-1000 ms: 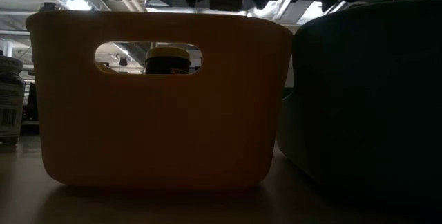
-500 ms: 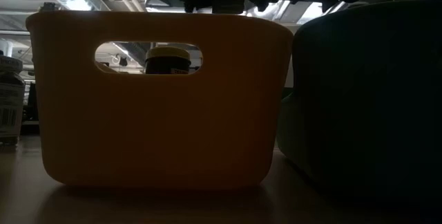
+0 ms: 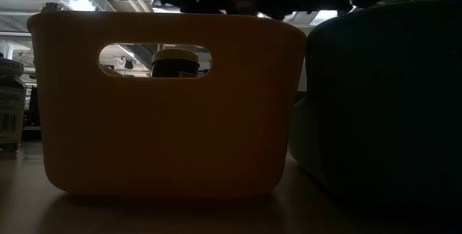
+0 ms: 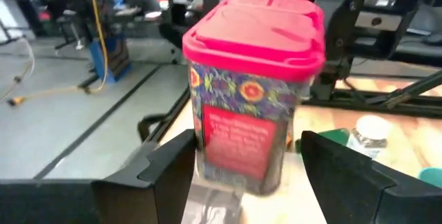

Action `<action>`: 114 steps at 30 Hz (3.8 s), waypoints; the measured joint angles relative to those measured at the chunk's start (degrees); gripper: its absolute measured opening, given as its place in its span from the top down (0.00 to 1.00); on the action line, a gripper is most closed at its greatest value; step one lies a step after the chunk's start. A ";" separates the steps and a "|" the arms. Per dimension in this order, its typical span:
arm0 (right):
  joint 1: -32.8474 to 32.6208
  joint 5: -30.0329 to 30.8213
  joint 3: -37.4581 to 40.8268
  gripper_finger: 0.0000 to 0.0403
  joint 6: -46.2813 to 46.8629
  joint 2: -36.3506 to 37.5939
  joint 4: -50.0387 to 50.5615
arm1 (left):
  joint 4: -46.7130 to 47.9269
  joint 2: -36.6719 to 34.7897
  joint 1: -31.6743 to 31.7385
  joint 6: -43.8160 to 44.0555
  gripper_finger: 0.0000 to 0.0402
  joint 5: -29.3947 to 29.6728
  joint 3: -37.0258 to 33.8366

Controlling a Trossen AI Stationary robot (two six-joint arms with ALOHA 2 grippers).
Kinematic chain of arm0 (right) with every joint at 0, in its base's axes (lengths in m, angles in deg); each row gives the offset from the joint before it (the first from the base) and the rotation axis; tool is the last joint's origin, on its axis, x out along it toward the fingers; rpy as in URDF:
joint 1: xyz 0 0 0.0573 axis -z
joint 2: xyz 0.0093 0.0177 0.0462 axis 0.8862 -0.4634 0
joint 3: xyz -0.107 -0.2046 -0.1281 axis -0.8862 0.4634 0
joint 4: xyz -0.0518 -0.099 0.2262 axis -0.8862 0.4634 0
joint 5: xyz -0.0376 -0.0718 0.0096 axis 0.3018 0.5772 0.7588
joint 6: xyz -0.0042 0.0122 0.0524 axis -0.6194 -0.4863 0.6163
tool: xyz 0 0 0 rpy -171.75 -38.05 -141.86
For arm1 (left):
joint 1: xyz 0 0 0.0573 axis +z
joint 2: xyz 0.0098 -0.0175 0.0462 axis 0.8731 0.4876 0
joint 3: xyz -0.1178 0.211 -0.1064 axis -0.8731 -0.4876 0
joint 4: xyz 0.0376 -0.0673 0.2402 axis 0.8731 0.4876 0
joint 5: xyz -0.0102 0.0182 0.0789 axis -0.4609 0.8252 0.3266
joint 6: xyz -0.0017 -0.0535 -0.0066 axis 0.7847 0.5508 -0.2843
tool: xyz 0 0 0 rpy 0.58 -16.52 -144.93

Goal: Sort spices by type
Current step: Put the bottom red seasoning can into the black bin, then put the red seasoning can into the black bin

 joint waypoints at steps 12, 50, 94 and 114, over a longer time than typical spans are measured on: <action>9.56 2.63 -0.07 0.53 -0.92 0.03 8.04 | 6.63 -0.07 1.93 0.08 0.39 -0.85 -0.01; 16.58 1.90 -0.04 0.53 -6.85 -25.99 1.54 | 7.56 -0.09 1.82 -0.04 0.39 -0.79 -0.02; 16.50 7.29 -0.02 0.36 -6.73 -25.17 9.34 | 7.58 -0.09 1.82 0.02 0.39 -0.77 -0.02; 16.56 10.51 -0.29 0.36 -12.95 -8.11 33.50 | 7.60 -0.09 1.82 0.00 0.39 -0.76 -0.02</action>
